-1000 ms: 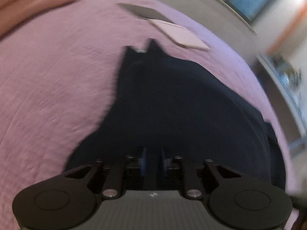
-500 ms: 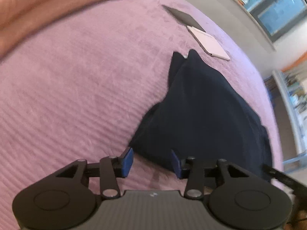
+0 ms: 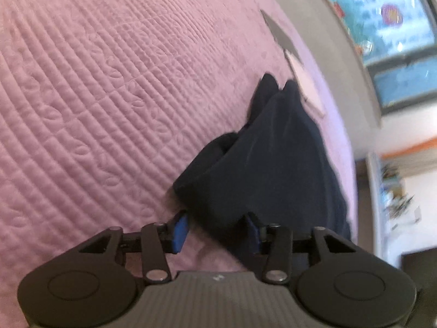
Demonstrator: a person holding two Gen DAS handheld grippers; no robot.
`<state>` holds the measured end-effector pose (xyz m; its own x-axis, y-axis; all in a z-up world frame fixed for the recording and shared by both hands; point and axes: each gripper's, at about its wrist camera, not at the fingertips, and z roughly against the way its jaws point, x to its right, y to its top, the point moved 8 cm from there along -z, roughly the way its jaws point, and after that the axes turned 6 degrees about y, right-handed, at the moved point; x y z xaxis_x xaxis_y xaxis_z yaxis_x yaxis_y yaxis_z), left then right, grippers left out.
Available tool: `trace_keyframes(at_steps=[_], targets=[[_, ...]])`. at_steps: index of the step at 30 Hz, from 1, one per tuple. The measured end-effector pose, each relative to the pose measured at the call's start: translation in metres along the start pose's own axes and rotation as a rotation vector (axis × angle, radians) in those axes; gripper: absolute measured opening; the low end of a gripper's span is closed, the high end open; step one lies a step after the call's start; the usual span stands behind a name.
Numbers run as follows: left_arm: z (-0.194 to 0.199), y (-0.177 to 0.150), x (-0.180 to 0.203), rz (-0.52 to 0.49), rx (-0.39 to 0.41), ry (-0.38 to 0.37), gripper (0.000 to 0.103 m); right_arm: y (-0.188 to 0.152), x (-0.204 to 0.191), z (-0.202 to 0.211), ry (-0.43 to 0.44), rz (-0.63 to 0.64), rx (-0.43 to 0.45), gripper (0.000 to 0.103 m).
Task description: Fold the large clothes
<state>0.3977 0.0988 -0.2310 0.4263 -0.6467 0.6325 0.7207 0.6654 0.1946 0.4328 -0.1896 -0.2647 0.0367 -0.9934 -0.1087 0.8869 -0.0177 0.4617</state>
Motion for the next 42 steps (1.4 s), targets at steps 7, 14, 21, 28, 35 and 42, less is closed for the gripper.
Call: trace_keyframes(at_steps=[7, 14, 21, 28, 35, 42], targets=[[-0.022, 0.006, 0.004, 0.12, 0.093, -0.098, 0.05, -0.01, 0.023, 0.013, 0.061, -0.066, 0.012, 0.007], [-0.051, 0.014, 0.03, 0.136, 0.114, -0.13, 0.049, -0.011, 0.033, 0.026, 0.088, -0.149, 0.069, 0.007], [-0.05, 0.017, 0.06, 0.009, 0.178, -0.073, 0.006, 0.006, 0.016, 0.062, -0.024, -0.01, 0.242, 0.007], [-0.015, -0.001, 0.16, -0.319, 0.222, -0.221, 0.006, -0.026, 0.03, 0.015, 0.044, -0.138, 0.154, 0.009], [-0.029, -0.071, 0.271, -0.591, 0.098, -0.455, 0.006, -0.027, 0.07, 0.031, 0.237, -0.338, 0.16, 0.008], [-0.064, -0.157, 0.333, -0.799, -0.061, -0.509, 0.007, -0.041, 0.163, 0.103, 0.126, -0.438, 0.264, 0.008]])
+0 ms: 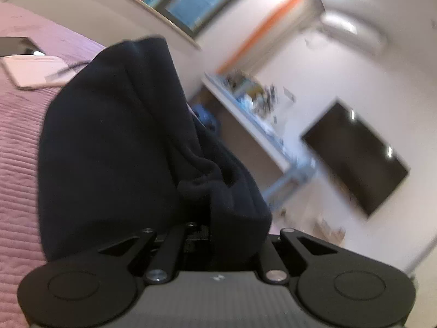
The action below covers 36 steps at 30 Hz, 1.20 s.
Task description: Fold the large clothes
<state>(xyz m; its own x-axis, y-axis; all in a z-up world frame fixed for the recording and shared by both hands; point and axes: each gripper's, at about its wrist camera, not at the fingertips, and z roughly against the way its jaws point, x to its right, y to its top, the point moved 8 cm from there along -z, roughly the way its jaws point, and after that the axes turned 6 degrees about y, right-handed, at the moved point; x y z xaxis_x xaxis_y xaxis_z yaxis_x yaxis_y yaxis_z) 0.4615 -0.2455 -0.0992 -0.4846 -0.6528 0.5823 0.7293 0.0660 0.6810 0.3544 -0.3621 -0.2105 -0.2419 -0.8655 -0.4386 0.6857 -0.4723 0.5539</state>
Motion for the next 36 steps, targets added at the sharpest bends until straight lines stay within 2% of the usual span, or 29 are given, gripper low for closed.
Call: trace_keyframes(at_steps=[3, 6, 8, 10, 11, 13, 15, 17, 21, 24, 25, 26, 28, 31, 36], targets=[[-0.034, -0.024, 0.024, -0.107, -0.083, 0.048, 0.008, 0.02, 0.051, 0.028, -0.1, -0.026, 0.036, 0.008], [-0.07, -0.053, 0.024, -0.118, -0.179, 0.054, 0.008, 0.038, 0.089, 0.044, -0.187, -0.03, 0.063, 0.012], [-0.089, -0.072, 0.019, -0.141, -0.235, 0.083, 0.008, 0.052, 0.105, 0.045, -0.202, -0.028, 0.064, 0.016], [-0.096, -0.083, 0.015, -0.162, -0.256, 0.102, 0.008, 0.075, 0.111, 0.042, -0.15, -0.02, 0.068, 0.02], [-0.095, -0.084, 0.016, -0.175, -0.255, 0.108, 0.008, 0.09, 0.108, 0.037, -0.11, 0.002, 0.066, 0.036], [-0.095, -0.078, 0.011, -0.192, -0.263, 0.119, 0.008, 0.113, 0.094, 0.026, -0.028, 0.063, 0.059, 0.055], [-0.095, -0.08, 0.012, -0.198, -0.275, 0.124, 0.008, 0.136, 0.076, 0.01, 0.069, 0.11, 0.045, 0.062], [-0.095, -0.078, 0.014, -0.192, -0.281, 0.127, 0.008, 0.154, 0.067, -0.006, 0.135, 0.12, 0.032, 0.073], [-0.092, -0.077, 0.013, -0.182, -0.282, 0.132, 0.008, 0.178, 0.063, -0.037, 0.209, 0.056, -0.015, 0.077], [-0.094, -0.075, 0.014, -0.169, -0.278, 0.133, 0.008, 0.181, 0.071, -0.061, 0.255, -0.014, -0.077, 0.077], [-0.095, -0.074, 0.015, -0.166, -0.276, 0.133, 0.008, 0.177, 0.073, -0.064, 0.283, -0.038, -0.094, 0.074], [-0.094, -0.074, 0.015, -0.164, -0.274, 0.132, 0.008, 0.173, 0.072, -0.067, 0.318, -0.067, -0.118, 0.051], [-0.087, -0.076, 0.015, -0.159, -0.269, 0.132, 0.008, 0.17, 0.068, -0.073, 0.361, -0.091, -0.169, 0.023], [-0.085, -0.072, 0.023, -0.171, -0.264, 0.109, 0.008, 0.175, 0.055, -0.058, 0.342, -0.036, -0.125, 0.019], [-0.09, -0.058, 0.055, -0.237, -0.252, 0.016, 0.008, 0.201, 0.047, -0.007, 0.302, 0.053, 0.02, 0.017]])
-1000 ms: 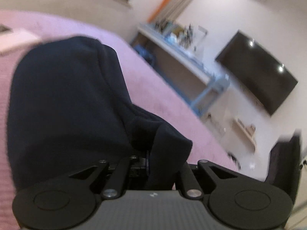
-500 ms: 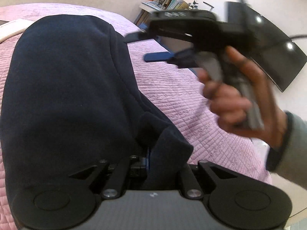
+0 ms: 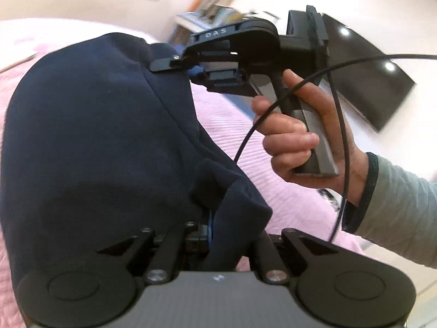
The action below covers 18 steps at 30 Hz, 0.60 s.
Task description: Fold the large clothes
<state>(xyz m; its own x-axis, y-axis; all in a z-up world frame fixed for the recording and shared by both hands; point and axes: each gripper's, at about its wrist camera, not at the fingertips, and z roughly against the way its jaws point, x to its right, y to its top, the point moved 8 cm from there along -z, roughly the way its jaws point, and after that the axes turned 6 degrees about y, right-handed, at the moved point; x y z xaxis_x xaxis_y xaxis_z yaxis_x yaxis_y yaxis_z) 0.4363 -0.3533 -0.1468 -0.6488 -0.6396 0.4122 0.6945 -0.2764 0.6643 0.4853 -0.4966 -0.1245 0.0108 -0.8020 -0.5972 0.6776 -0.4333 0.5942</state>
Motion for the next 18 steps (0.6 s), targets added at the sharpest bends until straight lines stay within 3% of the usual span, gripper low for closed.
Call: trace_keyframes(at_steps=[2, 4, 6, 7, 9, 10, 11, 15, 17, 18], targets=[[-0.012, 0.0, 0.002, -0.036, -0.026, 0.023, 0.009, 0.001, 0.005, 0.001, -0.045, 0.032, -0.007, 0.017], [-0.031, -0.011, -0.012, -0.011, -0.073, 0.094, 0.01, -0.011, 0.025, -0.016, -0.09, 0.01, -0.054, 0.017], [-0.04, -0.027, -0.028, 0.017, -0.098, 0.158, 0.009, -0.03, 0.048, -0.041, -0.144, 0.014, -0.117, 0.023], [-0.04, -0.034, -0.031, 0.022, -0.097, 0.166, 0.009, -0.04, 0.055, -0.051, -0.168, 0.014, -0.144, 0.031], [-0.033, -0.041, -0.026, 0.03, -0.102, 0.145, 0.015, -0.052, 0.061, -0.059, -0.183, 0.018, -0.17, 0.041], [-0.031, -0.042, -0.022, 0.024, -0.108, 0.131, 0.024, -0.052, 0.061, -0.054, -0.188, 0.021, -0.157, 0.05], [-0.024, -0.044, -0.018, 0.015, -0.118, 0.109, 0.031, -0.05, 0.059, -0.046, -0.19, 0.019, -0.154, 0.052], [0.012, -0.049, -0.012, 0.014, -0.172, -0.01, 0.032, -0.042, 0.046, 0.006, -0.237, 0.081, -0.112, 0.054], [0.039, -0.037, -0.029, 0.046, -0.134, 0.017, 0.032, -0.049, 0.026, 0.032, -0.284, 0.21, -0.106, 0.069], [0.049, -0.028, -0.039, 0.073, -0.1, 0.044, 0.032, -0.056, 0.014, 0.044, -0.294, 0.268, -0.112, 0.069]])
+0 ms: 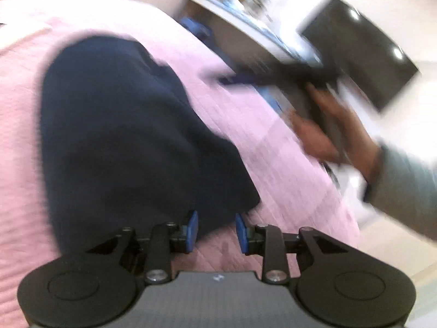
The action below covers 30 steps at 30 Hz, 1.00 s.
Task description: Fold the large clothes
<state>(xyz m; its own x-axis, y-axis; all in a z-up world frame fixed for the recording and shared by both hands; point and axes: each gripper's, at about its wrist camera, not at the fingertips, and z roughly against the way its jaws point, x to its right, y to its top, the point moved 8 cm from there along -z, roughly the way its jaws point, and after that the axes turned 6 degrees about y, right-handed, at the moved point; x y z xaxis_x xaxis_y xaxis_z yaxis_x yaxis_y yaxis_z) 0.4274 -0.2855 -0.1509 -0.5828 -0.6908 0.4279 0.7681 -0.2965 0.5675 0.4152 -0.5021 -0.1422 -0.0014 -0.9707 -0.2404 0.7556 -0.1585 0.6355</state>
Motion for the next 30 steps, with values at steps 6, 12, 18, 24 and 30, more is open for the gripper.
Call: trace_keyframes(at_steps=[6, 12, 18, 24, 30], targets=[[0.003, 0.055, -0.059, 0.076, 0.155, 0.15, 0.021, -0.04, -0.077, 0.022, 0.002, 0.111, -0.017, 0.018], [-0.011, 0.015, -0.092, 0.122, 0.116, 0.167, 0.003, -0.097, -0.073, -0.038, -0.077, 0.084, -0.168, 0.0], [0.007, -0.022, -0.095, 0.179, 0.086, 0.14, 0.003, -0.114, -0.054, -0.016, -0.039, 0.04, -0.232, 0.0], [0.025, -0.019, -0.066, 0.105, 0.068, 0.147, 0.008, -0.031, -0.061, 0.004, 0.025, 0.133, -0.034, 0.012], [0.01, -0.023, -0.068, 0.146, 0.051, 0.147, 0.01, 0.05, -0.091, -0.049, 0.166, 0.196, 0.078, 0.016]])
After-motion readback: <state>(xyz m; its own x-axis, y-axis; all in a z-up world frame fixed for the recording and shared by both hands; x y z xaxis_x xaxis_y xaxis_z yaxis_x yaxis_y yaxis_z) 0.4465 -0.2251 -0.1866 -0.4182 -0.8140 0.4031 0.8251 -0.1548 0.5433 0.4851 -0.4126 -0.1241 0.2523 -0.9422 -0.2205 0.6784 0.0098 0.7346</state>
